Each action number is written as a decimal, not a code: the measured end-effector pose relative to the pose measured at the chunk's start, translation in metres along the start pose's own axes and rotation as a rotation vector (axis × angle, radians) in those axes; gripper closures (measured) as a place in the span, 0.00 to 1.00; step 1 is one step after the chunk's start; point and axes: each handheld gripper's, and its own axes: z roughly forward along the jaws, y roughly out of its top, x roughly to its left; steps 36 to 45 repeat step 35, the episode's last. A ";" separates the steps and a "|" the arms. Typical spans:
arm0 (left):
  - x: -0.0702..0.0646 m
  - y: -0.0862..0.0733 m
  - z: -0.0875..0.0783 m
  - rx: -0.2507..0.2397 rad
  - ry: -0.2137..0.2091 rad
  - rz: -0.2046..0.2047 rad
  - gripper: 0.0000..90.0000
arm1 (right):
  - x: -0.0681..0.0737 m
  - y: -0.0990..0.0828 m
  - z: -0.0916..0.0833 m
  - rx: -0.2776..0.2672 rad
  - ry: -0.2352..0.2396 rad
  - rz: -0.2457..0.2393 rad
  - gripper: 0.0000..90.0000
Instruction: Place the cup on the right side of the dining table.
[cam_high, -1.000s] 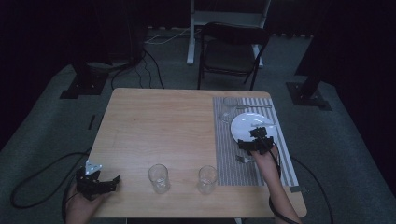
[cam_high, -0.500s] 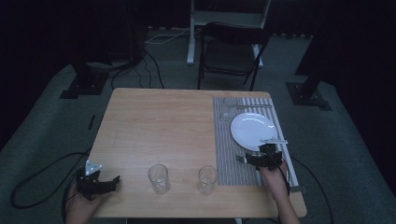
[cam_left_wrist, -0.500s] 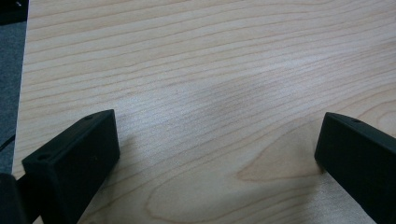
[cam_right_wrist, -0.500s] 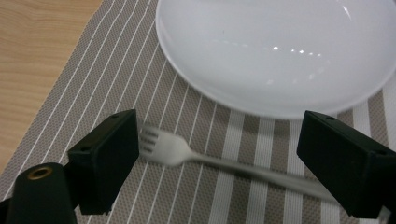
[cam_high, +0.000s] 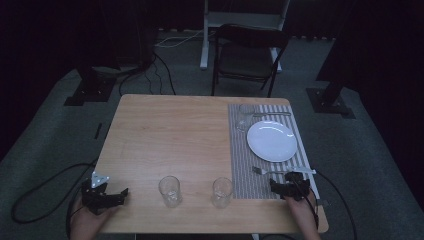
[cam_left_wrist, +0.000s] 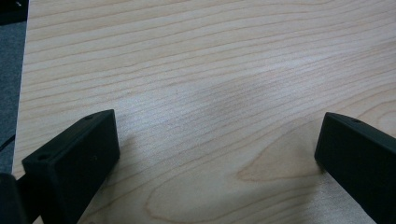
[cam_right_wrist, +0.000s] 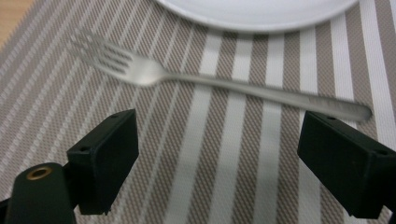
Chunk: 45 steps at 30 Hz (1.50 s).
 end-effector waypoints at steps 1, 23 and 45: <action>0.000 0.000 0.000 0.000 0.000 0.000 0.00 | -0.001 -0.003 0.000 -0.001 0.002 0.008 0.13; 0.000 0.000 0.000 0.000 0.000 0.001 0.00 | -0.009 -0.046 -0.007 -0.102 -0.040 0.020 0.12; 0.000 0.001 0.001 0.001 0.005 -0.007 0.00 | -0.009 -0.047 -0.007 -0.103 -0.039 0.021 0.12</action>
